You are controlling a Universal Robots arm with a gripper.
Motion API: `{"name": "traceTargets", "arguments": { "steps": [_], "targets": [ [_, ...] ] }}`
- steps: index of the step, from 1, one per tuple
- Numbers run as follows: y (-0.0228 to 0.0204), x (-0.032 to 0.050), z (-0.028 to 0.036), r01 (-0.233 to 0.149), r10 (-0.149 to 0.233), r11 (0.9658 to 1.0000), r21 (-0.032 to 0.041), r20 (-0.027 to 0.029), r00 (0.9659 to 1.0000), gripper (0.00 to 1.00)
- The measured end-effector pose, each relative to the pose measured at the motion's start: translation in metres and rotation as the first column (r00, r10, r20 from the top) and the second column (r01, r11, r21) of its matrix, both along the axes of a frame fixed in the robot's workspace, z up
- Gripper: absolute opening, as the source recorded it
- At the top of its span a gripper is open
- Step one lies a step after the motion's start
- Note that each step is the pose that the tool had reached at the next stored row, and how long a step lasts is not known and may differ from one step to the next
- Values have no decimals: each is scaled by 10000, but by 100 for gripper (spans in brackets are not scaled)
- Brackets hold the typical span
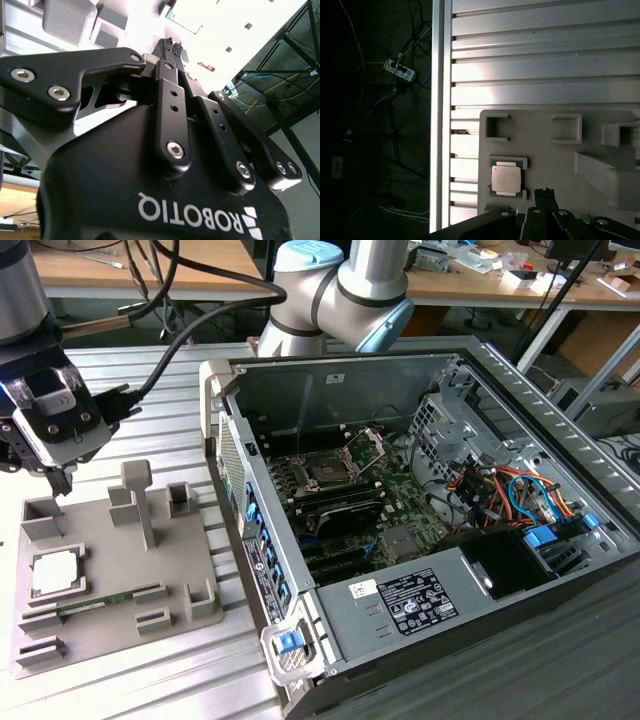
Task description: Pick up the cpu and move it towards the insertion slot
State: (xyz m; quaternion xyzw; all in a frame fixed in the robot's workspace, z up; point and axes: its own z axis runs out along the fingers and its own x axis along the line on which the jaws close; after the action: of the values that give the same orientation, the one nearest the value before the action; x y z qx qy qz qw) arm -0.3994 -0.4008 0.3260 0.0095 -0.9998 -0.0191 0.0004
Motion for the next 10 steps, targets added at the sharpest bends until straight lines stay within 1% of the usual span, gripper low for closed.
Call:
{"name": "traceTargets", "arguments": {
  "steps": [10],
  "targets": [
    [-3, 0, -29, 0, 0, 10000, 0, 0, 10000, 11]
  ]
}}
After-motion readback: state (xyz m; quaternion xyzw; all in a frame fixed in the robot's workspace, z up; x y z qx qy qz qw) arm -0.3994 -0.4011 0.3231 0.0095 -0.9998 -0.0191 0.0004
